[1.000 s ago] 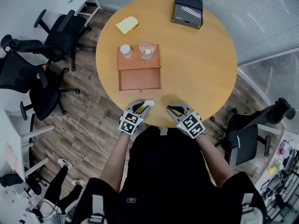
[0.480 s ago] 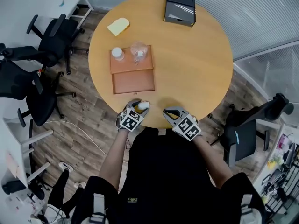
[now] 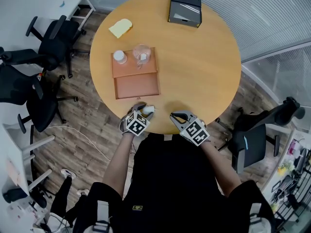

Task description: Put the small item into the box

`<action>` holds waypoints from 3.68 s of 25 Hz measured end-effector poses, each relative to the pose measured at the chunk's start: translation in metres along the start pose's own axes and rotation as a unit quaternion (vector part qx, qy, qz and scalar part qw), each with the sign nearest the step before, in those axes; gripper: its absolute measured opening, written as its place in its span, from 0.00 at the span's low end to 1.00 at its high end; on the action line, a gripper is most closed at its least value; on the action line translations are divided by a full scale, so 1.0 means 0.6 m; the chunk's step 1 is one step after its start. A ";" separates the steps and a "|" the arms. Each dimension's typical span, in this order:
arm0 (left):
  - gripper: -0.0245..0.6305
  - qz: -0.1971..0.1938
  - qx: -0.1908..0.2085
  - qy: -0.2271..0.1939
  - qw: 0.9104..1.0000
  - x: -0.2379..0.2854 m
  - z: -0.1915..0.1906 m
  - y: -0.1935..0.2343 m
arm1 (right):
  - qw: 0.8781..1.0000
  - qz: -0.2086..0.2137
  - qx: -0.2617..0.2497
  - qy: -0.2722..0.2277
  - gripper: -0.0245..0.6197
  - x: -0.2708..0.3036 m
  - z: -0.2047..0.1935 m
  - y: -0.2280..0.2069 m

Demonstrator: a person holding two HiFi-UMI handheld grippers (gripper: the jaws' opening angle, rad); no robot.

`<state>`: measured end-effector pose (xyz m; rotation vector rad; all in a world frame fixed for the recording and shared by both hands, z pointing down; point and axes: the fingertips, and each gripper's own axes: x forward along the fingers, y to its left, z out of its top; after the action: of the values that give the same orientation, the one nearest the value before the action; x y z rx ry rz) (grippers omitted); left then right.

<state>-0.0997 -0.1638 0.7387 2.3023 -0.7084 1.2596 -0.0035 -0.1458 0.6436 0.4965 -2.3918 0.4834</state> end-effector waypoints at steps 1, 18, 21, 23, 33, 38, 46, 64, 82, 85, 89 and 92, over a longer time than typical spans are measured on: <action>0.37 0.000 -0.002 0.000 1.000 0.000 0.000 0.000 | 1.000 0.002 0.000 0.001 0.06 0.000 0.000 0.001; 0.32 0.005 -0.066 -0.046 0.997 -0.016 0.018 0.010 | 1.000 -0.004 -0.001 -0.009 0.06 0.003 0.003 -0.007; 0.31 0.005 -0.080 -0.057 0.995 -0.015 0.020 0.012 | 1.000 -0.004 -0.001 -0.008 0.06 0.004 0.003 -0.005; 0.31 0.005 -0.085 -0.063 0.994 -0.018 0.021 0.012 | 1.000 -0.006 0.000 -0.010 0.06 0.005 0.007 -0.006; 0.30 0.029 -0.104 -0.138 0.984 -0.075 0.065 0.029 | 1.000 -0.006 -0.007 -0.014 0.06 0.002 0.025 0.001; 0.29 0.044 -0.102 -0.154 0.982 -0.100 0.081 0.043 | 1.000 -0.008 -0.009 -0.020 0.06 0.001 0.031 0.006; 0.29 0.066 -0.097 -0.165 0.979 -0.121 0.104 0.069 | 1.000 -0.004 -0.004 -0.008 0.06 -0.001 0.006 0.008; 0.29 0.100 -0.075 -0.093 0.988 -0.085 0.107 0.165 | 1.000 -0.016 0.015 -0.008 0.06 -0.027 -0.015 -0.014; 0.29 0.081 -0.074 -0.003 0.994 -0.002 0.094 0.183 | 0.999 -0.013 0.033 0.013 0.06 -0.048 -0.056 -0.059; 0.30 0.080 -0.085 0.000 0.993 0.007 0.091 0.178 | 0.999 -0.015 0.035 0.013 0.06 -0.049 -0.059 -0.066; 0.30 0.091 -0.071 0.003 0.993 0.008 0.094 0.180 | 0.999 -0.010 0.037 0.015 0.06 -0.049 -0.060 -0.066; 0.30 0.079 -0.065 0.001 0.995 0.012 0.095 0.179 | 0.999 -0.012 0.038 0.015 0.06 -0.047 -0.059 -0.069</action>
<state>-0.1252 -0.2825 0.7289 2.1751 -0.9586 1.2438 0.0541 -0.1591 0.6599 0.5465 -2.3433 0.5695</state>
